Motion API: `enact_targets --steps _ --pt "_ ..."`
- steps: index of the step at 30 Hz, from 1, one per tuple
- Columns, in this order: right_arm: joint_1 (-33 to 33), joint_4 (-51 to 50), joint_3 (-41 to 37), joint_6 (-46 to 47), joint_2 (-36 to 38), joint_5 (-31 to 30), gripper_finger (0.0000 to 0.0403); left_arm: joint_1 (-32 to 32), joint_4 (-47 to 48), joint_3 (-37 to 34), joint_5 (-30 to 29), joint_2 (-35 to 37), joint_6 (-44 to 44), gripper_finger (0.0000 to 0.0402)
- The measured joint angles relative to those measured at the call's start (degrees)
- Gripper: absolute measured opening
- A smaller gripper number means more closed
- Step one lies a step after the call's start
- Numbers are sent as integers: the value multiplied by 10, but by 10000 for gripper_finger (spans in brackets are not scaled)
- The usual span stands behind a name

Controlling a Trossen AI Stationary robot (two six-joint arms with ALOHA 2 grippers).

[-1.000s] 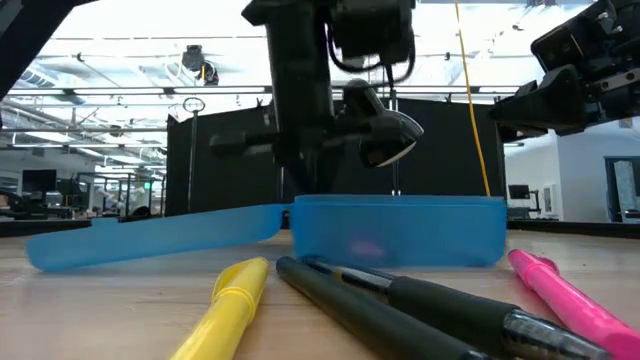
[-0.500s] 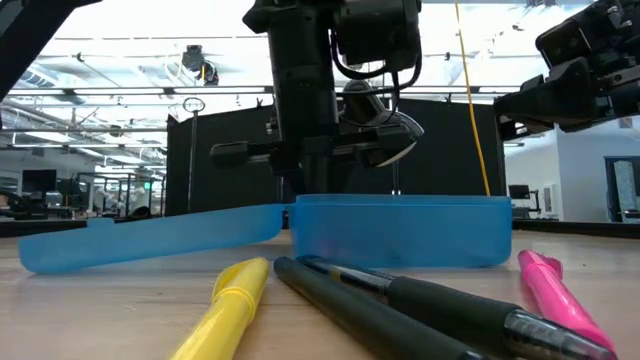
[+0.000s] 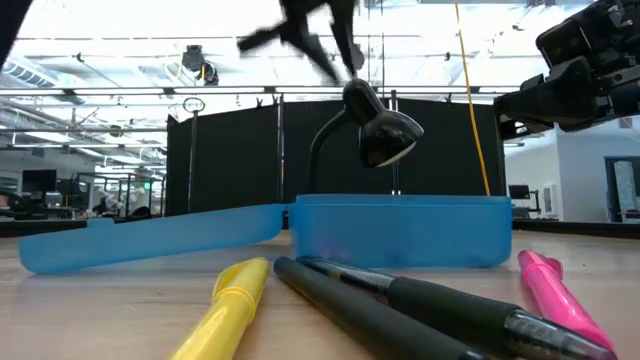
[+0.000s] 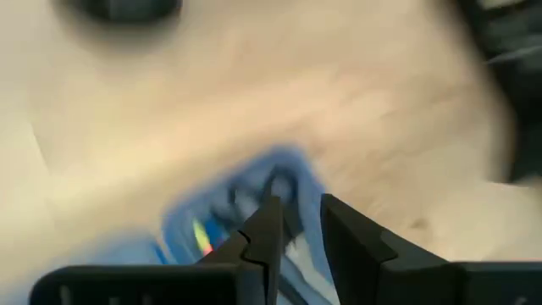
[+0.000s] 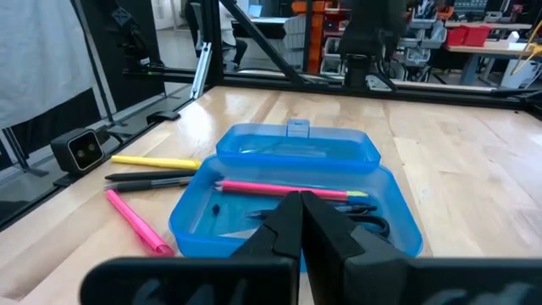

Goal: Pick & place school supplies into a supply box
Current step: Put the pink pen into the blue supply box

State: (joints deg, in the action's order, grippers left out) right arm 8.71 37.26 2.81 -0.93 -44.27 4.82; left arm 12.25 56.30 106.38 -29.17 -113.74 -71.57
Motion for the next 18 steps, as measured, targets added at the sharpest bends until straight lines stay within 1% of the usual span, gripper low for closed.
enact_targets --steps 2,3,6,8,10,13,16,18 --pt "0 0 0 0 0 0 0 26 -23 -2 -48 36 139 85" --pt "0 -2 0 0 0 0 0 44 -37 -6 -62 51 219 85" --pt "0 0 0 2 0 0 0 103 -70 -15 -73 75 473 75" --pt "0 0 0 3 0 0 0 136 -65 -17 -75 80 582 58" --pt "0 1 0 -5 0 0 0 154 -54 -18 -62 86 645 36" --pt "0 3 0 -35 0 0 0 158 -13 -18 -43 107 689 7" --pt "0 3 0 -45 0 -1 0 145 10 -18 -26 141 735 8" --pt "0 3 0 -44 0 -1 0 130 7 -22 4 176 786 8"
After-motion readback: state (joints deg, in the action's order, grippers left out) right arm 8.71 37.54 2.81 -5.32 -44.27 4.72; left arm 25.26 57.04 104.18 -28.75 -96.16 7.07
